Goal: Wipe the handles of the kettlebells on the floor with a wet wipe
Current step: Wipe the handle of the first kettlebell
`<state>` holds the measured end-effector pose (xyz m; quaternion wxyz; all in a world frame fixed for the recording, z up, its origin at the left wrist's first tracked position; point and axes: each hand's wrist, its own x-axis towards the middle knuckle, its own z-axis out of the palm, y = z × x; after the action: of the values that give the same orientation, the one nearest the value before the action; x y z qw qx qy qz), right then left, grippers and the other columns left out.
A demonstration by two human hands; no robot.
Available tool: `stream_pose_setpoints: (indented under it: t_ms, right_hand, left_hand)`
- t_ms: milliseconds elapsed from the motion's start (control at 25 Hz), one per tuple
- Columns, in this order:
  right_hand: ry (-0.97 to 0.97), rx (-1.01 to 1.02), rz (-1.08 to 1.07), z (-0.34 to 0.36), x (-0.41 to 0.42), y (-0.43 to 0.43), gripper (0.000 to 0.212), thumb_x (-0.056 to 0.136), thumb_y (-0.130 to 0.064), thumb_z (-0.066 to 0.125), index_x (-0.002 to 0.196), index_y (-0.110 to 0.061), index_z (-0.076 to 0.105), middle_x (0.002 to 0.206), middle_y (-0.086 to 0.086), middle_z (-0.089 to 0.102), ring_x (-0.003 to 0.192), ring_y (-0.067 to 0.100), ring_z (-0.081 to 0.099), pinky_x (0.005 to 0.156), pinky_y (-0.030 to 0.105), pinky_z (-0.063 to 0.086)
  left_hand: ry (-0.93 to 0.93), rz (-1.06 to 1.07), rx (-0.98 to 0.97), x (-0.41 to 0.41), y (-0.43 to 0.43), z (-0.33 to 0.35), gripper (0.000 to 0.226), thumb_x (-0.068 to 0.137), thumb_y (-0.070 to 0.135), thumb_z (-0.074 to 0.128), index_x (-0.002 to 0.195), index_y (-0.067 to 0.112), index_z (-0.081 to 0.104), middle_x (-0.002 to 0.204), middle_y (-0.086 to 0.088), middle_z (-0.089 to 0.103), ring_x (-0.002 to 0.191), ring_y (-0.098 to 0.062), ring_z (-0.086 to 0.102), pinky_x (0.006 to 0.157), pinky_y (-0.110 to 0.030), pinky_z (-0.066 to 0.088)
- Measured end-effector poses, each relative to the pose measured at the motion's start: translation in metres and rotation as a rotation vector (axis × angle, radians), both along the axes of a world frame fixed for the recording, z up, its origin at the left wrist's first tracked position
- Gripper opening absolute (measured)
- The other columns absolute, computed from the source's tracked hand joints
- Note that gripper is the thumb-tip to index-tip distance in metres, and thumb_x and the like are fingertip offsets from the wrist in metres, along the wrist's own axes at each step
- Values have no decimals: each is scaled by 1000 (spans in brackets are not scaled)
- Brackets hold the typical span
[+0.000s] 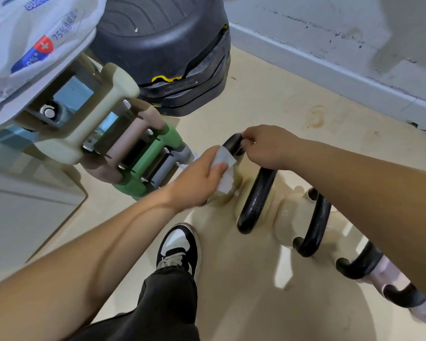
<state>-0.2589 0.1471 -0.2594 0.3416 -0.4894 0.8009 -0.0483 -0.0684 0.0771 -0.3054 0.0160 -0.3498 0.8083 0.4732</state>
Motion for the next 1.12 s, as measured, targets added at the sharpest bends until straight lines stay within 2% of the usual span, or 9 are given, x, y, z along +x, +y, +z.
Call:
stream_pose_setpoints:
  t_ms: [160, 280, 440, 520, 640, 720, 840, 960, 1120]
  right_hand:
    - [124, -36, 21, -5, 8, -7, 49, 100, -60, 40, 110, -16, 59, 101, 3, 59, 94, 27, 53, 84, 39, 49]
    - [170, -44, 9, -5, 16, -10, 54, 95, -68, 45, 99, -16, 57, 93, 2, 61, 91, 27, 57, 79, 38, 51]
    - [182, -64, -18, -7, 18, -16, 51, 92, -68, 52, 90, -16, 51, 89, 2, 56, 88, 28, 55, 71, 34, 41]
    - [190, -40, -19, -3, 19, -21, 51, 92, -66, 55, 83, -16, 48, 84, 1, 53, 87, 28, 53, 70, 34, 39]
    - [193, -27, -20, -1, 19, -22, 54, 92, -65, 57, 70, -18, 42, 74, 0, 49, 82, 28, 54, 66, 33, 39]
    - [196, -33, -26, -2, 19, -21, 55, 91, -66, 57, 69, -18, 42, 73, 1, 49, 81, 29, 55, 64, 33, 38]
    - [205, -36, -39, -3, 20, -23, 55, 91, -67, 56, 71, -18, 42, 74, 0, 49, 83, 29, 54, 65, 33, 37]
    - [202, -43, -66, -7, 17, -24, 55, 88, -69, 58, 82, -15, 50, 83, 2, 53, 87, 29, 55, 69, 34, 38]
    - [150, -55, -116, -9, 12, -25, 61, 84, -71, 61, 91, -11, 57, 86, 5, 55, 86, 29, 58, 67, 33, 40]
  left_hand:
    - [-100, 77, -384, 43, 46, -18, 56, 106, 27, 39, 159, 16, 23, 146, -14, 50, 130, -29, 49, 106, -40, 42]
    - [-104, 21, -503, 34, 35, -17, 47, 106, 35, 37, 146, 10, 39, 124, -12, 62, 111, -32, 61, 88, -42, 50]
    - [-231, -12, -249, -9, 3, 6, 33, 109, 45, 28, 106, 17, 46, 96, -2, 60, 88, -27, 64, 75, -39, 49]
    - [-67, 16, -186, 5, 5, -2, 35, 108, 47, 31, 121, 19, 49, 103, 1, 63, 94, -21, 64, 85, -40, 52]
    - [66, 27, -223, 57, 38, -29, 52, 107, 33, 41, 156, 19, 29, 145, -7, 51, 128, -18, 51, 108, -32, 42]
    - [55, 94, -345, 69, 52, -40, 59, 107, 27, 44, 158, 7, 24, 154, -14, 42, 134, -20, 42, 106, -29, 37]
    - [54, 109, -467, 47, 46, -30, 46, 106, 28, 42, 146, 5, 39, 131, -15, 57, 116, -29, 56, 95, -40, 47]
    - [-241, -7, -437, -10, 11, -3, 33, 107, 34, 38, 124, 6, 42, 96, -8, 57, 86, -33, 60, 70, -37, 44]
    - [-269, -5, -400, -41, 4, 7, 37, 106, 34, 39, 129, 6, 42, 97, -8, 58, 90, -33, 63, 68, -35, 41]
